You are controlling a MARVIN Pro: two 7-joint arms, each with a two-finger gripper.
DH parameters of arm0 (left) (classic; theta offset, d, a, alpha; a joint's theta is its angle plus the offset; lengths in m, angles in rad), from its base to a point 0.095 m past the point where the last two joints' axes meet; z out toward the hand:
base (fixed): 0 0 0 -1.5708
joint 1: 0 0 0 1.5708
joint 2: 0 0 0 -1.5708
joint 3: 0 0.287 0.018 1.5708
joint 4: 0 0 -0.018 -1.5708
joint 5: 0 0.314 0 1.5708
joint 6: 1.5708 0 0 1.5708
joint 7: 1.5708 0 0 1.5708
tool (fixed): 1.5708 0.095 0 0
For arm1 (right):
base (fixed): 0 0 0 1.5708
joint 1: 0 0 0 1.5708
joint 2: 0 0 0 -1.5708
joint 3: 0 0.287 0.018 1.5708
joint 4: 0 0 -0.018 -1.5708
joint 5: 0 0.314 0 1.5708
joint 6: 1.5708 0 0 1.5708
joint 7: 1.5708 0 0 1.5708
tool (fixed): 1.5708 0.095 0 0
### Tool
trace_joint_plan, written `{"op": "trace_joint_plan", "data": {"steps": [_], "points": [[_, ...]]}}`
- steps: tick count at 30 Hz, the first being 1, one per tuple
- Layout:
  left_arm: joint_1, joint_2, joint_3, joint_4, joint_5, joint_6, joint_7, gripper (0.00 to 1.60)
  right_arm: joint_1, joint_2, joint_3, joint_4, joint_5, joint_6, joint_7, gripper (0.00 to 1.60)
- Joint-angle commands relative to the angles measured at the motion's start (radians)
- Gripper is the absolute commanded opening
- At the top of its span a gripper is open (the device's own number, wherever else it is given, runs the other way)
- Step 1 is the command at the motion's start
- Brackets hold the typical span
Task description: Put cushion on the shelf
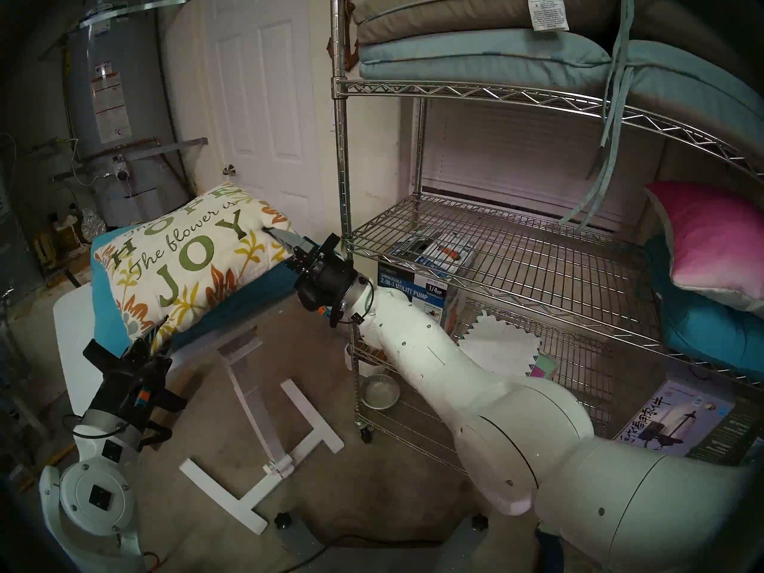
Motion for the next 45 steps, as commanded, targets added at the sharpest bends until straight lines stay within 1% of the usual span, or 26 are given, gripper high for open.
{"op": "trace_joint_plan", "data": {"steps": [1, 3, 4, 7, 9, 11, 12, 17, 18, 19, 20, 21, 24, 26, 27, 28, 31, 32, 33, 34, 36, 37, 38, 39, 40, 45], "points": [[-0.025, 0.019, -0.015, -0.001, -0.001, 0.004, -0.004, 0.0, -0.011, 0.065, 0.081, -0.066, 0.065, -0.002, -0.051, 0.0], [-0.044, 0.029, -0.019, 0.005, -0.001, -0.001, -0.007, 0.0, -0.018, 0.096, 0.107, -0.084, 0.068, -0.001, -0.055, 0.0], [-0.044, 0.029, -0.019, 0.005, -0.001, -0.001, -0.007, 0.0, -0.018, 0.096, 0.107, -0.084, 0.068, -0.001, -0.055, 0.0], [-0.068, 0.042, -0.014, 0.012, -0.001, -0.006, -0.016, 0.0, -0.029, 0.133, 0.138, -0.103, 0.068, -0.006, -0.055, 0.0], [-0.074, 0.046, -0.011, 0.014, 0.0, -0.006, -0.02, 0.0, -0.034, 0.141, 0.146, -0.11, 0.068, -0.008, -0.054, 0.0], [-0.095, 0.057, 0.002, 0.018, 0.0, -0.009, -0.031, 0.0, -0.042, 0.163, 0.169, -0.127, 0.07, -0.013, -0.051, 0.0], [-0.1, 0.059, 0.007, 0.019, 0.001, -0.009, -0.034, 0.0, -0.043, 0.163, 0.181, -0.133, 0.068, -0.014, -0.05, 0.0], [-0.134, 0.074, 0.036, 0.022, 0.002, -0.014, -0.054, 0.0, -0.067, 0.206, 0.21, -0.177, 0.066, -0.025, -0.042, 0.0], [-0.139, 0.076, 0.042, 0.02, 0.003, -0.015, -0.058, 0.0, -0.07, 0.188, 0.229, -0.176, 0.067, -0.023, -0.041, 0.0], [-0.145, 0.079, 0.049, 0.016, 0.003, -0.016, -0.063, 0.0, -0.077, 0.208, 0.235, -0.19, 0.063, -0.027, -0.038, 0.0], [-0.145, 0.079, 0.049, 0.016, 0.003, -0.016, -0.063, 0.0, -0.077, 0.208, 0.235, -0.19, 0.063, -0.027, -0.038, 0.0], [-0.156, 0.083, 0.062, 0.008, 0.004, -0.019, -0.071, 0.0, -0.087, 0.213, 0.257, -0.203, 0.062, -0.03, -0.035, 0.0], [-0.164, 0.086, 0.077, -0.007, 0.003, -0.023, -0.08, 0.0, -0.099, 0.227, 0.271, -0.225, 0.061, -0.036, -0.033, 0.0], [-0.17, 0.087, 0.097, -0.029, 0.001, -0.028, -0.092, 0.0, -0.116, 0.24, 0.294, -0.257, 0.061, -0.043, -0.031, 0.0], [-0.17, 0.087, 0.097, -0.029, 0.001, -0.028, -0.092, 0.0, -0.116, 0.24, 0.294, -0.257, 0.061, -0.043, -0.031, 0.0], [-0.171, 0.088, 0.11, -0.036, 0.0, -0.031, -0.101, 0.0, -0.129, 0.247, 0.31, -0.281, 0.061, -0.048, -0.029, 0.0], [-0.173, 0.089, 0.123, -0.036, 0.001, -0.033, -0.111, 0.0, -0.143, 0.26, 0.326, -0.305, 0.061, -0.054, -0.023, 0.0], [-0.174, 0.09, 0.129, -0.036, 0.002, -0.034, -0.115, 0.0, -0.148, 0.278, 0.326, -0.316, 0.06, -0.056, -0.02, 0.0], [-0.177, 0.091, 0.141, -0.036, 0.003, -0.035, -0.125, 0.0, -0.165, 0.276, 0.35, -0.334, 0.06, -0.062, -0.013, 0.0], [-0.179, 0.091, 0.148, -0.036, 0.004, -0.036, -0.13, 0.0, -0.175, 0.285, 0.359, -0.348, 0.06, -0.065, -0.008, 0.0], [-0.181, 0.091, 0.153, -0.036, 0.004, -0.036, -0.134, 0.0, -0.182, 0.283, 0.369, -0.355, 0.059, -0.067, -0.004, 0.0], [-0.184, 0.092, 0.159, -0.036, 0.005, -0.037, -0.139, 0.0, -0.19, 0.312, 0.369, -0.37, 0.058, -0.069, 0.001, 0.0], [-0.187, 0.092, 0.164, -0.036, 0.005, -0.038, -0.143, 0.0, -0.196, 0.28, 0.372, -0.377, 0.063, -0.072, 0.0, 0.0], [-0.19, 0.092, 0.169, -0.036, 0.006, -0.038, -0.146, 0.0, -0.205, 0.292, 0.388, -0.387, 0.061, -0.075, 0.005, 0.0], [-0.193, 0.092, 0.174, -0.036, 0.006, -0.039, -0.15, 0.0, -0.214, 0.322, 0.398, -0.4, 0.058, -0.078, 0.011, 0.0], [-0.206, 0.092, 0.2, -0.036, 0.008, -0.042, -0.172, 0.0, -0.258, 0.326, 0.436, -0.449, 0.058, -0.092, 0.027, 0.0]]}}
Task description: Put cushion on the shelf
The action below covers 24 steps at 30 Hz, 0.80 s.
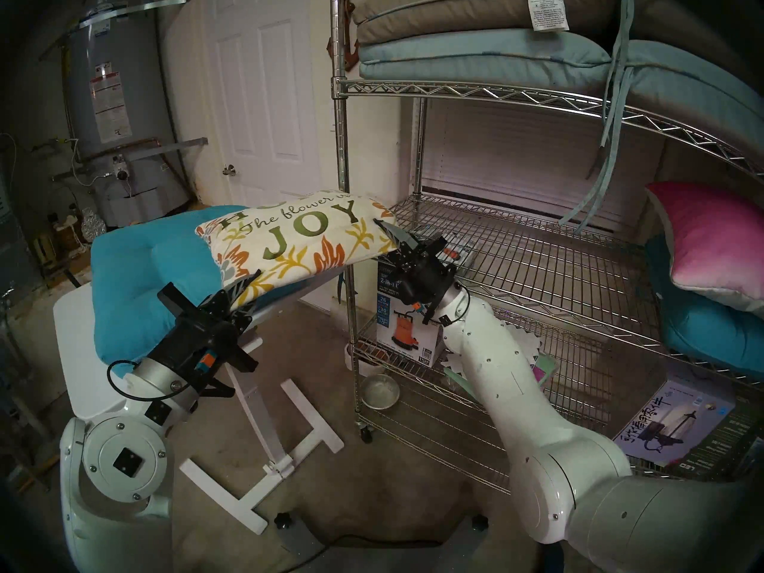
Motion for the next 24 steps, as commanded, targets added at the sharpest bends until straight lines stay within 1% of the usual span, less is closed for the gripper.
{"op": "trace_joint_plan", "data": {"steps": [1, 5, 6, 8, 13, 15, 17, 21, 22, 23, 24], "points": [[-0.011, -0.006, -0.01, -0.014, 0.0, 0.008, 0.002, 0.0, -0.04, 0.112, 0.144, -0.096, 0.064, 0.007, -0.066, 0.0], [-0.019, -0.007, 0.015, -0.014, -0.001, 0.005, -0.017, 0.0, -0.069, 0.133, 0.174, -0.143, 0.062, -0.008, -0.054, 0.0], [-0.02, -0.007, 0.02, -0.014, 0.0, 0.004, -0.021, 0.0, -0.074, 0.126, 0.17, -0.154, 0.064, -0.011, -0.053, 0.0], [-0.022, -0.008, 0.032, -0.014, -0.001, 0.002, -0.031, 0.0, -0.09, 0.143, 0.188, -0.183, 0.062, -0.019, -0.046, 0.0], [-0.031, -0.008, 0.055, -0.014, -0.003, -0.006, -0.051, 0.0, -0.128, 0.146, 0.213, -0.25, 0.063, -0.04, -0.028, 0.0], [-0.033, -0.008, 0.059, -0.014, -0.003, -0.007, -0.054, 0.0, -0.135, 0.147, 0.219, -0.261, 0.063, -0.043, -0.025, 0.0], [-0.037, -0.009, 0.068, -0.014, -0.004, -0.01, -0.065, 0.0, -0.16, 0.154, 0.238, -0.299, 0.064, -0.045, -0.017, 0.0], [-0.047, -0.009, 0.084, -0.014, -0.007, -0.017, -0.077, 0.0, -0.187, 0.164, 0.265, -0.352, 0.066, -0.045, -0.014, 0.0], [-0.049, -0.009, 0.088, -0.014, -0.008, -0.019, -0.08, 0.0, -0.188, 0.171, 0.262, -0.358, 0.068, -0.045, -0.016, 0.0], [-0.052, -0.009, 0.091, -0.014, -0.009, -0.021, -0.083, 0.0, -0.197, 0.171, 0.282, -0.379, 0.068, -0.045, -0.015, 0.0], [-0.052, -0.009, 0.091, -0.014, -0.009, -0.021, -0.083, 0.0, -0.197, 0.171, 0.282, -0.379, 0.068, -0.045, -0.015, 0.0]]}}
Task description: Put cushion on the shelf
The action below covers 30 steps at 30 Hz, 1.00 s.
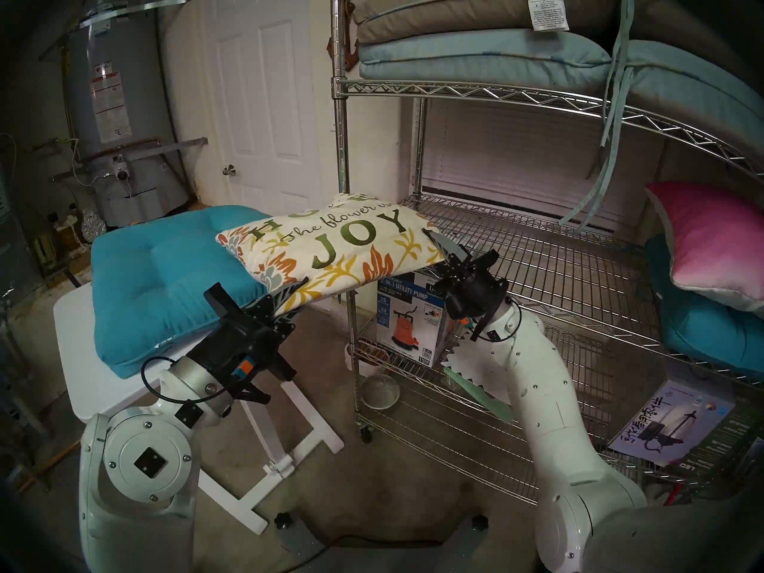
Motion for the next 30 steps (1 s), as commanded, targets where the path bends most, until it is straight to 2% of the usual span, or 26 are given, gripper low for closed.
{"op": "trace_joint_plan", "data": {"steps": [1, 9, 10, 12, 13, 20, 22, 23, 25, 26, 27, 30], "points": [[-0.017, -0.007, -0.02, -0.013, -0.006, 0.002, 0.014, 0.0, -0.016, 0.084, 0.128, -0.103, 0.079, 0.005, -0.076, 0.0], [-0.059, -0.006, -0.012, -0.013, 0.001, 0.006, -0.011, 0.0, -0.075, 0.117, 0.204, -0.212, 0.122, 0.005, -0.074, 0.0], [-0.066, -0.004, -0.014, -0.013, 0.004, 0.007, -0.013, 0.0, -0.079, 0.124, 0.194, -0.217, 0.13, 0.005, -0.075, 0.0], [-0.085, -0.004, -0.017, -0.013, 0.008, 0.009, -0.018, 0.0, -0.089, 0.116, 0.226, -0.231, 0.139, 0.005, -0.069, 0.0], [-0.094, -0.004, -0.018, -0.013, 0.011, 0.011, -0.021, 0.0, -0.092, 0.123, 0.216, -0.235, 0.148, 0.005, -0.07, 0.0], [-0.157, -0.001, -0.022, -0.008, 0.031, 0.017, -0.04, 0.0, -0.097, 0.122, 0.24, -0.232, 0.18, 0.006, -0.053, 0.0], [-0.195, 0.0, -0.019, 0.01, 0.043, 0.02, -0.052, 0.0, -0.09, 0.114, 0.258, -0.219, 0.191, 0.005, -0.04, 0.0], [-0.207, 0.001, -0.018, 0.017, 0.047, 0.02, -0.056, 0.0, -0.086, 0.121, 0.244, -0.213, 0.199, 0.008, -0.04, 0.0], [-0.235, 0.001, -0.016, 0.034, 0.055, 0.021, -0.064, 0.0, -0.075, 0.103, 0.274, -0.204, 0.196, 0.005, -0.027, 0.0], [-0.248, 0.002, -0.015, 0.044, 0.058, 0.021, -0.066, 0.0, -0.069, 0.114, 0.247, -0.197, 0.204, 0.01, -0.029, 0.0], [-0.264, 0.003, -0.014, 0.056, 0.061, 0.021, -0.07, 0.0, -0.062, 0.099, 0.271, -0.193, 0.199, 0.005, -0.022, 0.0], [-0.292, 0.006, -0.013, 0.081, 0.07, 0.02, -0.077, 0.0, -0.048, 0.097, 0.266, -0.179, 0.201, 0.005, -0.015, 0.0]]}}
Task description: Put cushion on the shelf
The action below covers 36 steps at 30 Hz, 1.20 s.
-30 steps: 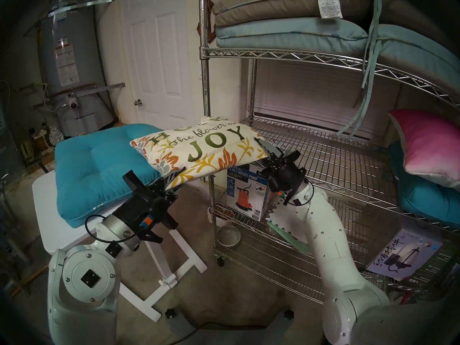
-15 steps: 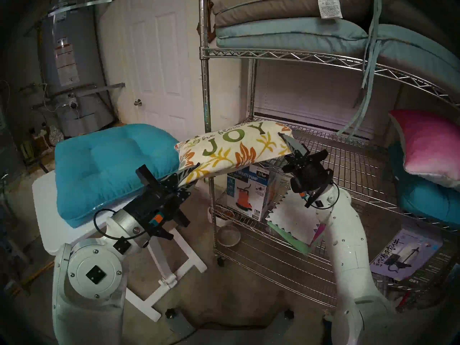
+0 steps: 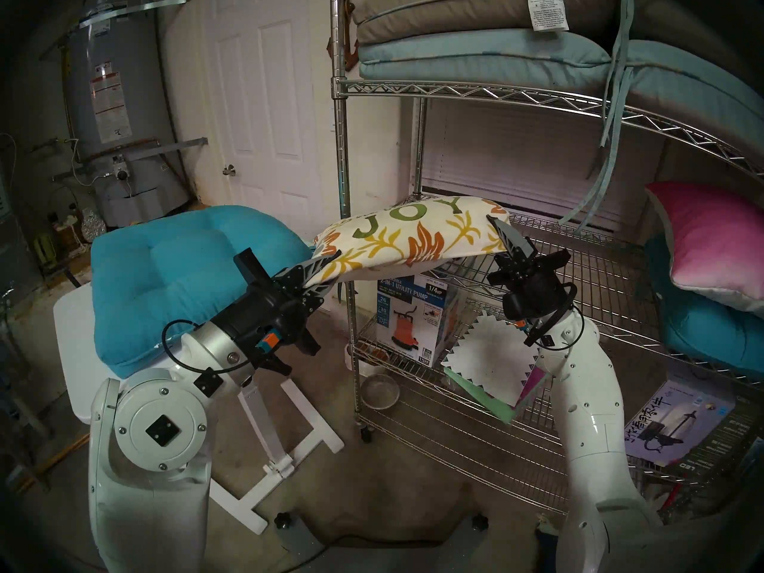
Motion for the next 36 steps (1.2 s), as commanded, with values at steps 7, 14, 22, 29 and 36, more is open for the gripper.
{"op": "trace_joint_plan", "data": {"steps": [7, 14, 22, 29, 36], "points": [[-0.194, 0.018, -0.071, 0.14, 0.064, 0.025, 0.013, 0.0, 0.134, 0.011, 0.121, 0.105, 0.089, 0.017, 0.012, 0.0], [-0.296, 0.028, -0.041, 0.241, 0.086, 0.018, -0.004, 0.0, 0.2, 0.012, 0.13, 0.19, 0.081, 0.026, 0.052, 0.0], [-0.352, 0.024, -0.008, 0.302, 0.093, 0.012, -0.016, 0.0, 0.207, 0.032, 0.152, 0.234, 0.079, 0.031, 0.074, 0.0], [-0.408, 0.013, 0.043, 0.362, 0.1, 0.008, -0.025, 0.0, 0.226, 0.054, 0.18, 0.273, 0.079, 0.029, 0.08, 0.0], [-0.459, -0.002, 0.096, 0.409, 0.107, 0.005, -0.028, 0.0, 0.241, 0.062, 0.2, 0.299, 0.084, 0.031, 0.079, 0.0]]}}
